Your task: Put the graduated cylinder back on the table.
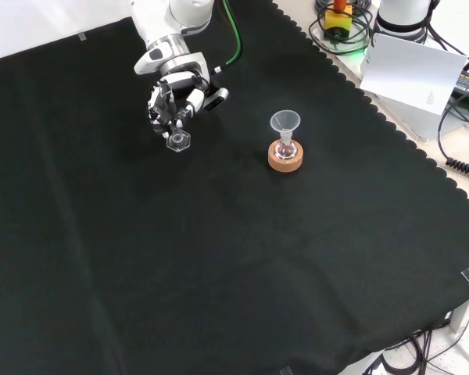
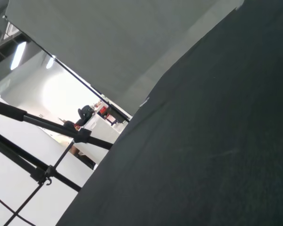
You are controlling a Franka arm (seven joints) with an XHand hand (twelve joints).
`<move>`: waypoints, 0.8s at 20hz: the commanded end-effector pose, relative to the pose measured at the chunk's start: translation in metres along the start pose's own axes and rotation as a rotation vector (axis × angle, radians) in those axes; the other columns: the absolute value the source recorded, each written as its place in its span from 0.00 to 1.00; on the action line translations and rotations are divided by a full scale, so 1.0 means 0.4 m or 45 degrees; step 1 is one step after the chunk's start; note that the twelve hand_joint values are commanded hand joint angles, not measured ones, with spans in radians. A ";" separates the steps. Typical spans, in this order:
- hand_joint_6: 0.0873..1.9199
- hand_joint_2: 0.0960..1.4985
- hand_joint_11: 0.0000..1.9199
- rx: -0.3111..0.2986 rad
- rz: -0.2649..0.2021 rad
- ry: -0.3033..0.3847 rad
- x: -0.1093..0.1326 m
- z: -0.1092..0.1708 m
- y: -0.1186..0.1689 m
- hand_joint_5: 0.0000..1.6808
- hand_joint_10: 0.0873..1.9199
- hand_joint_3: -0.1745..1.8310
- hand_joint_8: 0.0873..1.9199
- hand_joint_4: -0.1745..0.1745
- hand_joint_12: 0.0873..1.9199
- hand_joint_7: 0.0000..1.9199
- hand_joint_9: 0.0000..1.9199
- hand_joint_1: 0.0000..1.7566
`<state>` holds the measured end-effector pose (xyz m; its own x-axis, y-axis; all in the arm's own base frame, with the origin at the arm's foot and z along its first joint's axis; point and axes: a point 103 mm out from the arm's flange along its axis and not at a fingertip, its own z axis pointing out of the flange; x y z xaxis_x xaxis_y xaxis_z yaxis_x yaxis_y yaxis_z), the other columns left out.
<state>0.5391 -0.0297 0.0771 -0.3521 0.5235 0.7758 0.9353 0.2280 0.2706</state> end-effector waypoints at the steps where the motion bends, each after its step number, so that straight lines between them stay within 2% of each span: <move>1: 0.68 0.81 0.59 -0.017 0.012 0.034 -0.014 0.011 -0.005 0.46 0.03 0.09 0.28 0.00 0.40 0.52 0.67 0.63; 12: 0.69 0.82 0.54 -0.024 0.018 0.092 -0.030 0.012 -0.023 0.45 0.03 0.09 0.31 0.00 0.43 0.47 0.65 0.62; 16: 0.64 0.80 0.53 -0.038 0.015 0.111 -0.029 0.003 -0.027 0.48 0.03 0.08 0.32 0.00 0.46 0.45 0.63 0.63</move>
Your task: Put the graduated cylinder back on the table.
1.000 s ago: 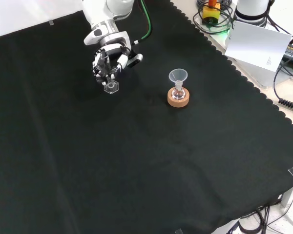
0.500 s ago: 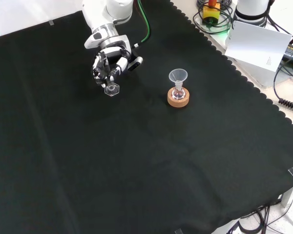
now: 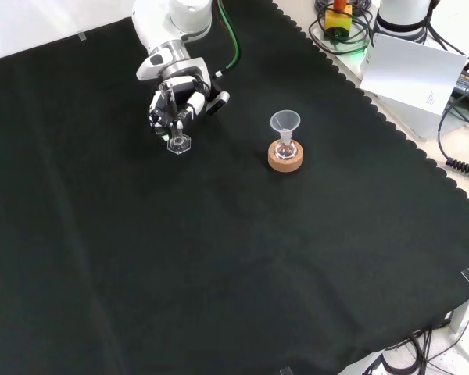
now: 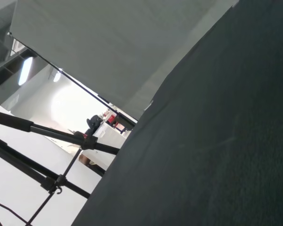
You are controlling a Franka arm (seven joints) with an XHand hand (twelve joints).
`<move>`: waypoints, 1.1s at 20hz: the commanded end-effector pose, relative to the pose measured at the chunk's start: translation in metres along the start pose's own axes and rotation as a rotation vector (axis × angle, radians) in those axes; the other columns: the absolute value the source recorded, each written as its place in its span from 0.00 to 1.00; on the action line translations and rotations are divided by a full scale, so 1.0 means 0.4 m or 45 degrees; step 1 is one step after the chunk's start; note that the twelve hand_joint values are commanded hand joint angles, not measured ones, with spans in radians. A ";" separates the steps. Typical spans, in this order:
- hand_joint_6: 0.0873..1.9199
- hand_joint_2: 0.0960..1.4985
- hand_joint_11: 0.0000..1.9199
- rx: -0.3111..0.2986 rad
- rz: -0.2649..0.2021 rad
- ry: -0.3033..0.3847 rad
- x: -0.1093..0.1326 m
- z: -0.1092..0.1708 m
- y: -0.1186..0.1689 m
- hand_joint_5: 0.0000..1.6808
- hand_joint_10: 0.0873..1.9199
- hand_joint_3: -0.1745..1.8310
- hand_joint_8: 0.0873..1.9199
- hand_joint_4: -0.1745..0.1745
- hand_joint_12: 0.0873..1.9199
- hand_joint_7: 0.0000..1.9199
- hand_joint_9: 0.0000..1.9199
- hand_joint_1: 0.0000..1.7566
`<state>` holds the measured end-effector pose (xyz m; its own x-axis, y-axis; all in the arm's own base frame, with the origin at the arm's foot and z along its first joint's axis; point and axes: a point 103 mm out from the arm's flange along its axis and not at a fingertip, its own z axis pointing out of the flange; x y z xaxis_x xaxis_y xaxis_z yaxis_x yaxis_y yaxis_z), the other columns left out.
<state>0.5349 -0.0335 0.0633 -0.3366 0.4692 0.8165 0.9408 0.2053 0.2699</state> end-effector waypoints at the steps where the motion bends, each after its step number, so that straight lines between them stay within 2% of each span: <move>1: 0.63 0.79 0.53 -0.011 -0.005 0.035 -0.002 -0.011 -0.006 0.49 0.03 0.08 0.32 0.01 0.47 0.44 0.63 0.64; 3: 0.60 0.78 0.51 -0.006 -0.005 0.063 -0.004 -0.014 -0.011 0.51 0.04 0.08 0.32 0.12 0.49 0.43 0.62 0.63; 5: 0.58 0.76 0.48 0.005 -0.010 0.074 -0.005 -0.017 -0.015 0.53 0.04 0.08 0.31 0.29 0.52 0.41 0.61 0.62; 6: 0.52 0.75 0.46 0.012 -0.011 0.076 -0.005 -0.019 -0.015 0.51 0.04 0.07 0.31 0.32 0.53 0.40 0.60 0.61; 8: 0.41 0.74 0.41 0.014 -0.010 0.075 -0.007 -0.018 -0.016 0.50 0.04 0.03 0.30 0.33 0.55 0.39 0.58 0.59; 10: 0.37 0.73 0.39 0.013 -0.008 0.074 -0.008 -0.017 -0.016 0.49 0.04 0.01 0.29 0.32 0.57 0.38 0.57 0.58; 13: 0.36 0.71 0.37 0.027 -0.009 0.082 -0.009 -0.019 -0.014 0.46 0.04 0.00 0.29 0.32 0.58 0.37 0.55 0.56; 17: 0.36 0.66 0.29 0.051 -0.002 0.095 -0.009 -0.031 -0.006 0.34 0.06 0.00 0.31 0.28 0.63 0.32 0.49 0.51; 22: 0.33 0.63 0.22 0.036 0.000 0.086 -0.006 -0.057 -0.006 0.25 0.21 0.00 0.34 0.23 0.67 0.25 0.38 0.49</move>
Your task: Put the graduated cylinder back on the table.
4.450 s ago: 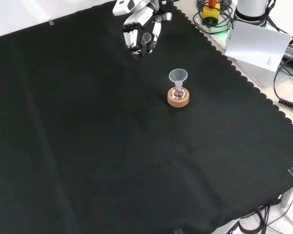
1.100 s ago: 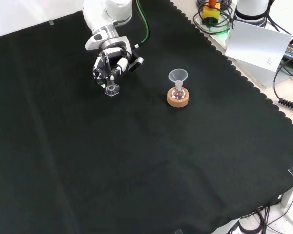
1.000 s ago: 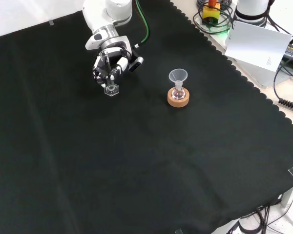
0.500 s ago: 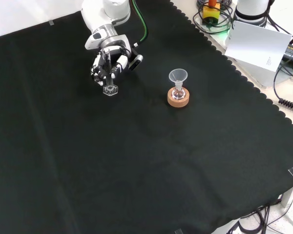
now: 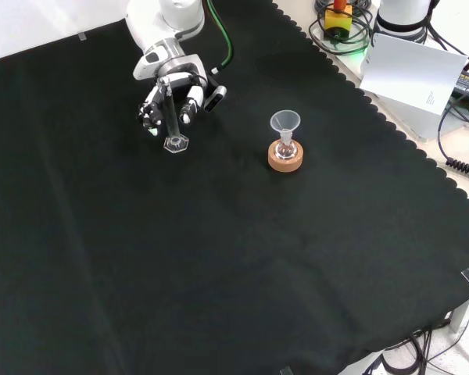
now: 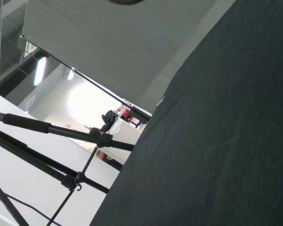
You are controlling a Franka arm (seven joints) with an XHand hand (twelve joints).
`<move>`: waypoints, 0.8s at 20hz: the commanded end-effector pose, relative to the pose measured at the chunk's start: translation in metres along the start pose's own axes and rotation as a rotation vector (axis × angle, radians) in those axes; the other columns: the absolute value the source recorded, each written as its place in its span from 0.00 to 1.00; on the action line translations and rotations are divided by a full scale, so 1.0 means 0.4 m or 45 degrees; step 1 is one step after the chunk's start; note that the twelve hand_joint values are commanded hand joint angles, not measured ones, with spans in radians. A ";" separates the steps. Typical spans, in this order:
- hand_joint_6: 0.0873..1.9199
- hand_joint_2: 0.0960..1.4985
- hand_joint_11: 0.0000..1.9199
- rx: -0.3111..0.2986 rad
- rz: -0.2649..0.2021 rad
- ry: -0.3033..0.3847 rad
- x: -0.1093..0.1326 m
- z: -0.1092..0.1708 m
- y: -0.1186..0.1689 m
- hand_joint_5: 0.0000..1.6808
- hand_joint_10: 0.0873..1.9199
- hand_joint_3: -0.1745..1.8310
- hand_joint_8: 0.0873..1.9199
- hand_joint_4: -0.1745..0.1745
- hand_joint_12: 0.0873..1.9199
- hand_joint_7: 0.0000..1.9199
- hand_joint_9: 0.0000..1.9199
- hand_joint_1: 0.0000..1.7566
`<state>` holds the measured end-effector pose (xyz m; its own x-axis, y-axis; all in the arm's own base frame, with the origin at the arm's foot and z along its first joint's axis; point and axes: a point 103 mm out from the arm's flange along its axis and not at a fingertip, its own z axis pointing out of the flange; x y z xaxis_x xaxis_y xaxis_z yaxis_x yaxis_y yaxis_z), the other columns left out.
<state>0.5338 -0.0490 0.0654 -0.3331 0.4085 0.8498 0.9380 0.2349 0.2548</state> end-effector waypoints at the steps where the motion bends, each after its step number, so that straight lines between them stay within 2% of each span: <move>1: 0.31 0.62 0.21 -0.009 0.002 -0.005 0.010 -0.024 0.003 0.24 0.23 0.00 0.34 0.23 0.67 0.23 0.36 0.48; 5: 0.24 0.60 0.14 0.000 0.013 -0.021 0.018 -0.044 0.003 0.20 0.30 0.00 0.36 0.21 0.70 0.16 0.28 0.47; 9: 0.16 0.58 0.09 0.001 0.018 -0.076 0.039 -0.070 0.004 0.17 0.34 0.00 0.36 0.22 0.72 0.09 0.20 0.45; 16: 0.03 0.56 0.02 0.016 0.016 -0.179 0.107 -0.149 0.003 0.14 0.38 0.00 0.33 0.25 0.75 0.01 0.11 0.43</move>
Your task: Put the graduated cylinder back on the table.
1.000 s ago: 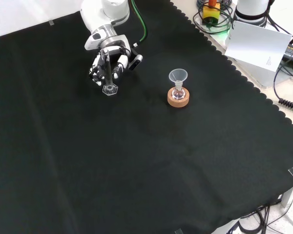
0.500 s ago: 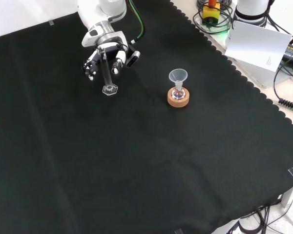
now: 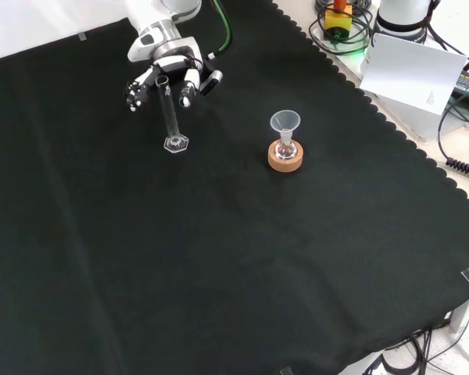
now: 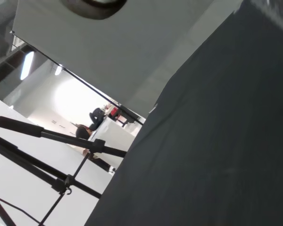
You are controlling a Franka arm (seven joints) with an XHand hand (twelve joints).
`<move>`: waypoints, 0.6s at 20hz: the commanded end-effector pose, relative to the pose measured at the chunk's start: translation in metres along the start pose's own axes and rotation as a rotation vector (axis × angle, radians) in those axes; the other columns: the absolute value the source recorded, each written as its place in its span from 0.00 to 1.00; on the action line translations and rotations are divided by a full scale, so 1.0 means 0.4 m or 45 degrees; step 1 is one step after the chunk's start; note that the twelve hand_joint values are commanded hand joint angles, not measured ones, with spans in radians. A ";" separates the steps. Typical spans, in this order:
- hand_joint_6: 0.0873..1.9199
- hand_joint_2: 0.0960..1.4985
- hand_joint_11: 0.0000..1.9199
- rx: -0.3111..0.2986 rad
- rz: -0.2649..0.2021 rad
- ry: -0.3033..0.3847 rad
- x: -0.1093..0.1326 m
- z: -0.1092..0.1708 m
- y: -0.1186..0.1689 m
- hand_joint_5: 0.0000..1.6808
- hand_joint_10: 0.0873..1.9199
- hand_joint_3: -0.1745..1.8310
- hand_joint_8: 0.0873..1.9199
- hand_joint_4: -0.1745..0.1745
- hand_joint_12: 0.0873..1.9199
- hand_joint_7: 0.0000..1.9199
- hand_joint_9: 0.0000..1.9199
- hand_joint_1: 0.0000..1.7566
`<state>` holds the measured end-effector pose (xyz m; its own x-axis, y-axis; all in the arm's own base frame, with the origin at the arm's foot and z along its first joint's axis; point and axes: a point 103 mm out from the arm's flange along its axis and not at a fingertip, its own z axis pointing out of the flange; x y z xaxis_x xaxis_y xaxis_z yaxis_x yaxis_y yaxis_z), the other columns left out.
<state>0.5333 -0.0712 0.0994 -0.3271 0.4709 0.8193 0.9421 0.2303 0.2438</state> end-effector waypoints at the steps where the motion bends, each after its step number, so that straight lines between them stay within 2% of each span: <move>1: 0.02 0.56 0.01 0.014 -0.002 -0.112 0.067 -0.076 -0.008 0.14 0.38 0.00 0.32 0.26 0.75 0.00 0.10 0.43; 7: 0.00 0.55 0.00 -0.015 -0.019 -0.333 0.188 -0.165 -0.026 0.10 0.39 0.00 0.23 0.27 0.71 0.00 0.05 0.42; 12: 0.00 0.56 0.00 0.013 -0.011 -0.616 0.353 -0.245 -0.070 0.08 0.39 0.00 0.20 0.28 0.71 0.00 0.05 0.43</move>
<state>0.5087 -0.0898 0.1844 -0.3535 0.6226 0.6982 0.9354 0.2371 0.2621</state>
